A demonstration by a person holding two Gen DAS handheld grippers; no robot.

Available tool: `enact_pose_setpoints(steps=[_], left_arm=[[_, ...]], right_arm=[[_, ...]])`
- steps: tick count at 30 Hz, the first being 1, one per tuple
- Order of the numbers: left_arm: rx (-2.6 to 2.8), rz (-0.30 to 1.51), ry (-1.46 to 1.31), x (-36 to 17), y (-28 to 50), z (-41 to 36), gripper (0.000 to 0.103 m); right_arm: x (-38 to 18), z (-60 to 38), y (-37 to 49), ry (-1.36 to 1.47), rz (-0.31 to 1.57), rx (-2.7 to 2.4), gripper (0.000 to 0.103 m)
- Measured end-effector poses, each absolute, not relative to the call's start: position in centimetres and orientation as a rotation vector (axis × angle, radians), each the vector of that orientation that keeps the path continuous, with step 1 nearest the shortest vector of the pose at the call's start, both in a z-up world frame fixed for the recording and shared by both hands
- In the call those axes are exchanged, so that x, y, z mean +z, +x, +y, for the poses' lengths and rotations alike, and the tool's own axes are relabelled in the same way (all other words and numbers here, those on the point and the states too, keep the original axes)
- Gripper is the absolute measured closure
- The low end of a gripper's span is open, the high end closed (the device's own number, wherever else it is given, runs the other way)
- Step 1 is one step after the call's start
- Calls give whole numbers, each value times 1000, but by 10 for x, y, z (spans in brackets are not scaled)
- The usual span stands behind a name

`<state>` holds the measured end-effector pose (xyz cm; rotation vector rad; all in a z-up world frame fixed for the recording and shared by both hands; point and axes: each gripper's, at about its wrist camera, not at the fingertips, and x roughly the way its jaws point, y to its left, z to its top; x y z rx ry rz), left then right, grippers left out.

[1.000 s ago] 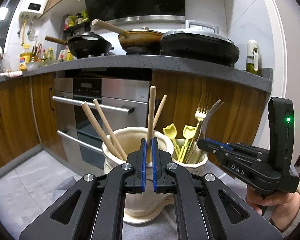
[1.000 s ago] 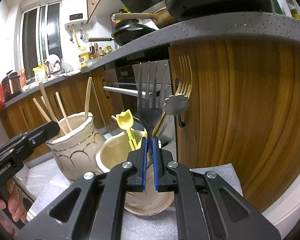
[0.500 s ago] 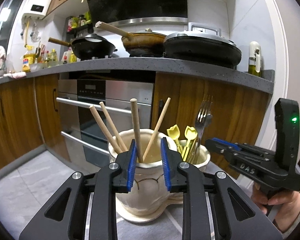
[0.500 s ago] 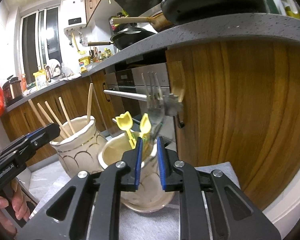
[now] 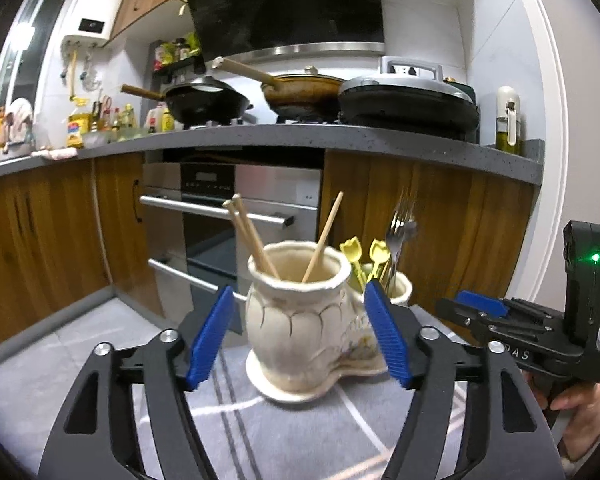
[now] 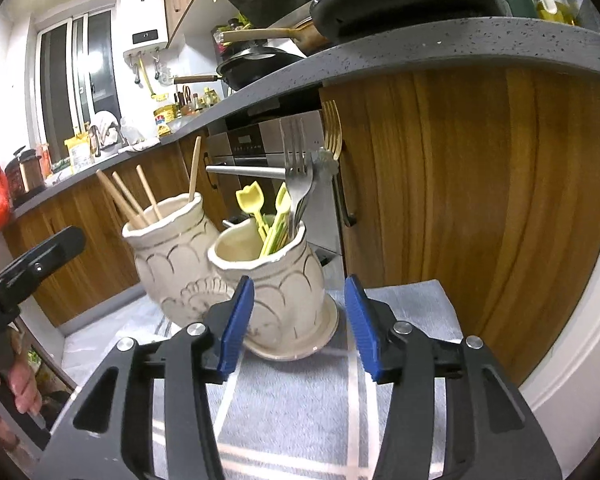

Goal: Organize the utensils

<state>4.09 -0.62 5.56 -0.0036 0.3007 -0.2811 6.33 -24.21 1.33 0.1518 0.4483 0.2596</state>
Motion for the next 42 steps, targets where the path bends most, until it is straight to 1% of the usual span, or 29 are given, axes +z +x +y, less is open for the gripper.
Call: enact_pose_setpoints(steps=[1, 2, 3, 4, 5, 8, 12, 15, 19, 23, 42], left_arm=[[-267, 305, 4, 53, 36, -6, 28], [-256, 307, 10, 51, 32, -5, 24], [-244, 311, 11, 47, 27, -5, 23], [-235, 315, 10, 44, 24, -4, 21], [-222, 319, 8, 41, 22, -3, 17], [-172, 328, 6, 31, 12, 1, 12], [-137, 292, -25, 29, -3, 11, 8], [-105, 258, 0, 30, -10, 12, 7], [-110, 263, 10, 30, -11, 10, 6], [-110, 257, 46, 30, -12, 4, 6], [-123, 270, 63, 25, -10, -5, 6]], right_arm=[[13, -242, 61, 142, 443, 254, 51], [13, -242, 58, 131, 432, 249, 44], [13, -242, 55, 122, 421, 244, 41], [14, -241, 54, 112, 415, 242, 36], [13, -240, 51, 105, 412, 241, 31], [13, -238, 43, 82, 389, 245, 22], [13, -234, 30, 38, 321, 237, 14], [13, -232, 23, 23, 293, 238, 13], [14, -229, 15, 2, 250, 241, 9], [15, -228, 6, -25, 214, 226, 8], [13, -232, 2, -21, 218, 218, 7]])
